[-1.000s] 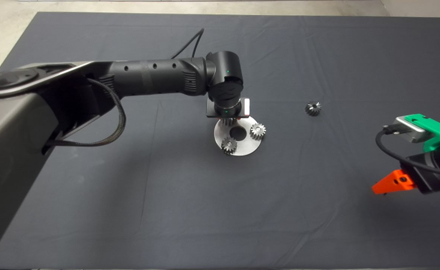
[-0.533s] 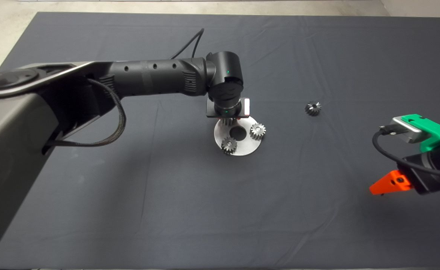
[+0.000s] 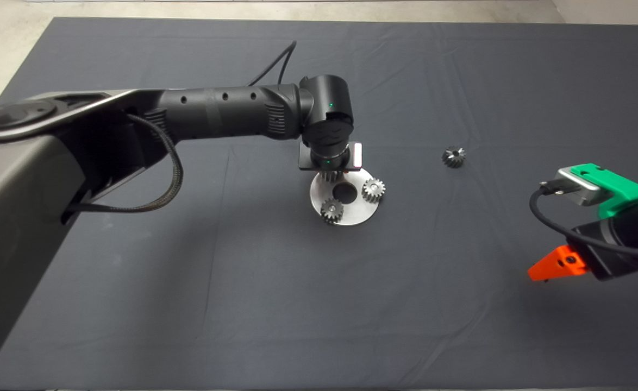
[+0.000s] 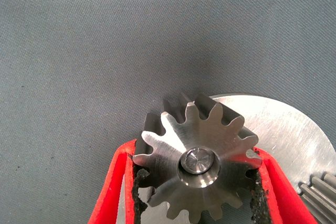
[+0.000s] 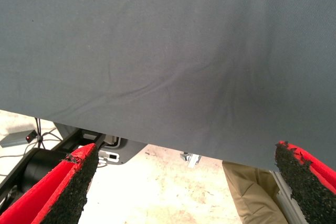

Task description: Remove an incorrectly installed larger gear and replace it with the correct smaller gear

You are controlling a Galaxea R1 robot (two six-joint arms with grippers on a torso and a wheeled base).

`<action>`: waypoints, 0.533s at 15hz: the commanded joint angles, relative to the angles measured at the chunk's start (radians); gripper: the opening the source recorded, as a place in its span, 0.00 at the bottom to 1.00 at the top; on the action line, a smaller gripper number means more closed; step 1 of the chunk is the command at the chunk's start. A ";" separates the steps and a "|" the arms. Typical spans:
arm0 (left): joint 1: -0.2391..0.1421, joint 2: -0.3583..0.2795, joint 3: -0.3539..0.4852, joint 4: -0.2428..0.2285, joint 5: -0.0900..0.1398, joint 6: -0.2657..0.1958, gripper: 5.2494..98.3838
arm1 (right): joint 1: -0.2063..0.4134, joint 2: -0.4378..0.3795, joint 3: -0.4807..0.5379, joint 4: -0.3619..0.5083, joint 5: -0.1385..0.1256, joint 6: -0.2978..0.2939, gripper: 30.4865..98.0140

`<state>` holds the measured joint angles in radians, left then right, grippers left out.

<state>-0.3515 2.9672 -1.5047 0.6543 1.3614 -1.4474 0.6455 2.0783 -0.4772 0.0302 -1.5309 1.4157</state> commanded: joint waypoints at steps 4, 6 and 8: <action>-0.023 0.002 0.015 0.025 0.021 -0.001 0.29 | 0.014 0.012 -0.004 0.037 -0.101 0.009 0.87; -0.024 0.002 0.017 0.025 0.022 -0.001 0.28 | 0.013 0.013 -0.006 0.037 -0.101 0.009 0.87; -0.026 0.002 0.020 0.025 0.040 0.001 0.28 | 0.011 0.015 -0.006 0.037 -0.103 0.009 0.87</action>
<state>-0.3515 2.9672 -1.5032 0.6551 1.3662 -1.4474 0.6455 2.0849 -0.4823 0.0306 -1.5309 1.4191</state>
